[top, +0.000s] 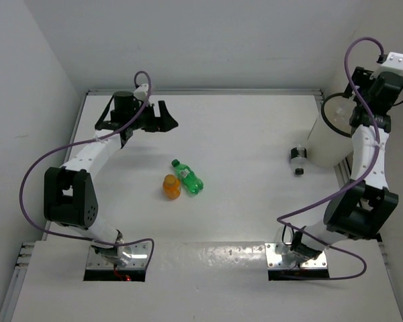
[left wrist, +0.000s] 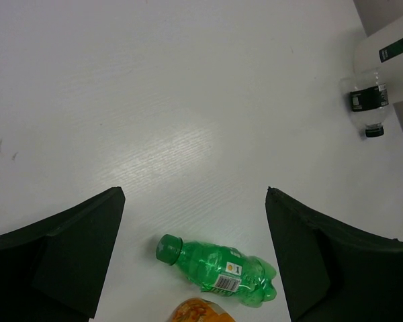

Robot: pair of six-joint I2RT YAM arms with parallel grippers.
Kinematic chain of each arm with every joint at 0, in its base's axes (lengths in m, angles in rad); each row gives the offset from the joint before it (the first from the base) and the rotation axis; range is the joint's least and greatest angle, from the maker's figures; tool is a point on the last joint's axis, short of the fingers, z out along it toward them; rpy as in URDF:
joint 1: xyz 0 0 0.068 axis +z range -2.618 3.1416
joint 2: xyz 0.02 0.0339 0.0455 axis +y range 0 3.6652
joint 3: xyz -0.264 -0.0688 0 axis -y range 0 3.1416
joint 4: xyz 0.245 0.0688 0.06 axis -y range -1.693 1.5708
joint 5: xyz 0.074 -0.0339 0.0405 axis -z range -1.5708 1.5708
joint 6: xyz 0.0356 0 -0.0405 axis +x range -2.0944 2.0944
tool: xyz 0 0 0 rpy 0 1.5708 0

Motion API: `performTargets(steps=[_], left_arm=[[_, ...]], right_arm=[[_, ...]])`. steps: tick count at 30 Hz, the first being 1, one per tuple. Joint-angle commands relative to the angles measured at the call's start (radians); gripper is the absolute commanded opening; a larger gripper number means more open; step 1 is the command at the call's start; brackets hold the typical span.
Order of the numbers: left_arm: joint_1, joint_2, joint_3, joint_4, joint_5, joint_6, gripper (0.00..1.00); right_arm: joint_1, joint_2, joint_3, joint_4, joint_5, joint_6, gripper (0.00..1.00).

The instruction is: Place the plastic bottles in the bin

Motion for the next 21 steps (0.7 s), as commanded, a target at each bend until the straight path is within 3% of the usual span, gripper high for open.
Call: performTargets(steps=[1, 2, 4, 7, 9, 10, 12, 13, 16, 17, 19, 21], left_arm=[[0.022, -0.016, -0.004, 0.041, 0.014, -0.001, 0.93], [0.032, -0.016, -0.004, 0.041, 0.014, -0.001, 0.94], [0.032, -0.016, -0.004, 0.041, 0.014, 0.008, 0.94], [0.055, -0.016, -0.004, 0.041, 0.014, 0.019, 0.96], [0.067, -0.026, -0.004, 0.05, 0.014, 0.019, 0.96], [0.067, -0.026, -0.014, 0.05, 0.024, 0.019, 0.96], [0.078, -0.039, -0.028, 0.05, 0.024, 0.028, 0.96], [0.078, -0.039, -0.047, 0.061, 0.024, 0.028, 0.96], [0.078, -0.07, -0.074, 0.085, 0.024, 0.05, 0.96], [0.078, -0.081, -0.085, 0.085, 0.013, 0.05, 0.96], [0.078, -0.09, -0.094, 0.085, 0.013, 0.059, 0.96], [0.078, -0.099, -0.103, 0.085, 0.013, 0.059, 0.96]], right_arm=[[-0.013, -0.071, 0.002, 0.06, 0.019, 0.013, 0.94], [-0.022, -0.081, 0.011, 0.025, 0.011, 0.05, 1.0], [-0.044, -0.123, 0.048, 0.012, -0.024, 0.08, 1.0], [-0.068, -0.168, 0.121, -0.107, -0.285, 0.189, 1.0], [-0.059, -0.211, 0.134, -0.208, -0.37, 0.217, 0.95], [-0.055, -0.222, 0.143, -0.27, -0.491, 0.22, 0.86], [0.009, -0.26, 0.13, -0.433, -0.533, 0.199, 0.78], [0.033, -0.281, 0.101, -0.474, -0.549, 0.187, 0.68], [0.161, -0.337, -0.034, -0.637, -0.503, 0.104, 0.53], [0.216, -0.351, -0.07, -0.655, -0.477, 0.081, 0.43], [0.325, -0.397, -0.223, -0.674, -0.34, 0.064, 0.4], [0.378, -0.426, -0.36, -0.649, -0.271, 0.045, 0.46]])
